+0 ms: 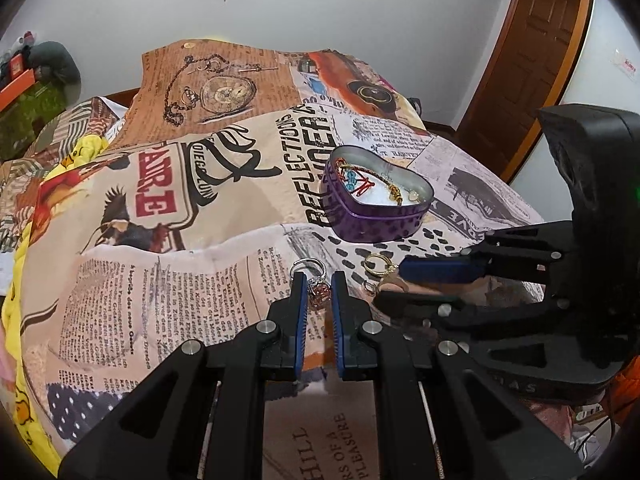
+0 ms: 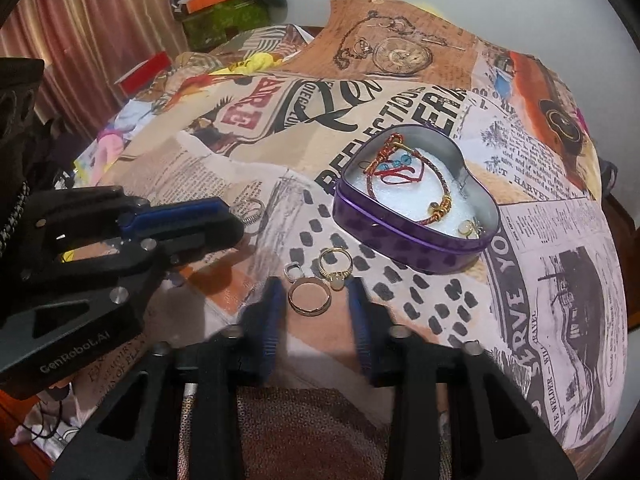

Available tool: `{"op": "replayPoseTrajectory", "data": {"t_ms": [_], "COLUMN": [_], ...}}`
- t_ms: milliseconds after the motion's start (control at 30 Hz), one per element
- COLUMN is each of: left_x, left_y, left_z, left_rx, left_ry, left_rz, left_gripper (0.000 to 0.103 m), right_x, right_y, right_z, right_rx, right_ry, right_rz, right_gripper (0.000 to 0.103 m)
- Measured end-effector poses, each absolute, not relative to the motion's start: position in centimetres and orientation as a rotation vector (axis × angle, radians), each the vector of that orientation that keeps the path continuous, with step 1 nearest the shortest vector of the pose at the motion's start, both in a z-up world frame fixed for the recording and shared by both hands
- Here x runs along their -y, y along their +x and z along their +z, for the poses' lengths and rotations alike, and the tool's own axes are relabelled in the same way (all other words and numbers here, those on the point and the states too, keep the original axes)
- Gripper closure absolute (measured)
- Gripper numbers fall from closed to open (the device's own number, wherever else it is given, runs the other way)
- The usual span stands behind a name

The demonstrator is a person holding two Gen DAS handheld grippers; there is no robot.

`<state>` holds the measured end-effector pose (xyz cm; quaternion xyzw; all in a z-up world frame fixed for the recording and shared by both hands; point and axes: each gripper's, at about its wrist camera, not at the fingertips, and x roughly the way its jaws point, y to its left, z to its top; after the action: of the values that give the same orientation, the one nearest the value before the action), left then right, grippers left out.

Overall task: Organize jewelry
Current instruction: 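Grasp a gold ring with the right tool while the left tool carries the charm toward the tin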

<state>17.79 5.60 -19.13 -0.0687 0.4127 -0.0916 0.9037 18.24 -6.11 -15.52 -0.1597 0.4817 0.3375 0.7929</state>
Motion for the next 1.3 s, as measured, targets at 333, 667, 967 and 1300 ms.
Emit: {"op": "replayPoseTrajectory", "data": {"t_ms": [333, 667, 967, 1300], "left_x": [-4.8, -3.4, -2.3, -1.6], "left_y": [17.6, 17.6, 18.8, 21.3], "left_z": [-17.5, -15.5, -13.9, -13.7], "left_rx": [-0.829, -0.791, -0.75, -0.742], "left_ry": [-0.114, -0.106, -0.095, -0.085], "left_rz": [-0.189, -0.178, -0.192, -0.2], "left_gripper": [0.093, 0.093, 0.093, 0.093], "right_x": [7.1, 9.6, 11.9, 13.4], "right_y": [18.1, 17.9, 18.9, 21.0], "right_z": [-14.4, -11.5, -9.3, -9.6], "right_rx": [-0.995, -0.887, -0.808, -0.798], "right_ry": [-0.294, -0.227, -0.167, -0.105], "right_rz": [0.715, 0.657, 0.607, 0.571], "right_gripper": [0.083, 0.083, 0.083, 0.083]}}
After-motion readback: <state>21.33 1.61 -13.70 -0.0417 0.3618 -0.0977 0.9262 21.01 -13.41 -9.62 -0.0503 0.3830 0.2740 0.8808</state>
